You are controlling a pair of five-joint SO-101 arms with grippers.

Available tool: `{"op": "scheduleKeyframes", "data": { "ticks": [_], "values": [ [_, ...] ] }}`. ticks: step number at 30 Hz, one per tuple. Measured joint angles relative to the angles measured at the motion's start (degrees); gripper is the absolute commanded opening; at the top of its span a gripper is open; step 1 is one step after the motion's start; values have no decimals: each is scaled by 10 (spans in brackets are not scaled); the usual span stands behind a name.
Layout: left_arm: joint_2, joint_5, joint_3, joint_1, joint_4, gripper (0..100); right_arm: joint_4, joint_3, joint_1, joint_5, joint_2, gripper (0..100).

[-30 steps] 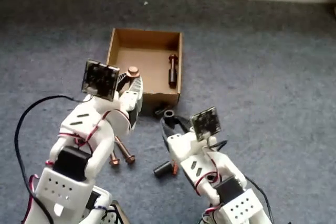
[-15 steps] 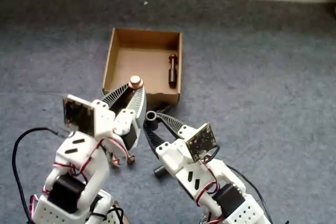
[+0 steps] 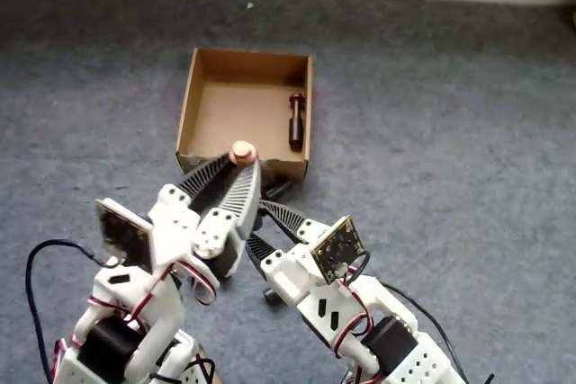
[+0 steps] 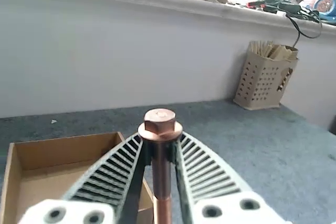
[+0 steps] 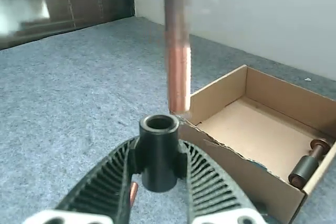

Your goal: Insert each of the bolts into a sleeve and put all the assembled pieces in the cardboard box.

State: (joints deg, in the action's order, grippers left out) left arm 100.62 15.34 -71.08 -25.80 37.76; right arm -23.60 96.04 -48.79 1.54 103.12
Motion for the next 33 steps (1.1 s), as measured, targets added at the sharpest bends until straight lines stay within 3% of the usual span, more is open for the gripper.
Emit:
{"op": "scheduleKeyframes", "data": {
  "ticks": [8, 14, 21, 27, 33],
  "values": [
    [8, -23, -30, -24, -2, 4, -1, 0, 18, 1, -1, 4],
    [1, -25, -21, -28, 55, 4, 0, 0, 23, 2, 3, 4],
    [1, -26, -20, -29, 61, 5, 0, 0, 23, 1, 3, 4],
    [8, -96, -44, -33, 61, 171, -1, 0, 24, 1, 1, 4],
    [1, -113, -45, -11, 127, 207, 0, 0, 36, 1, 2, 4]
  ]
}}
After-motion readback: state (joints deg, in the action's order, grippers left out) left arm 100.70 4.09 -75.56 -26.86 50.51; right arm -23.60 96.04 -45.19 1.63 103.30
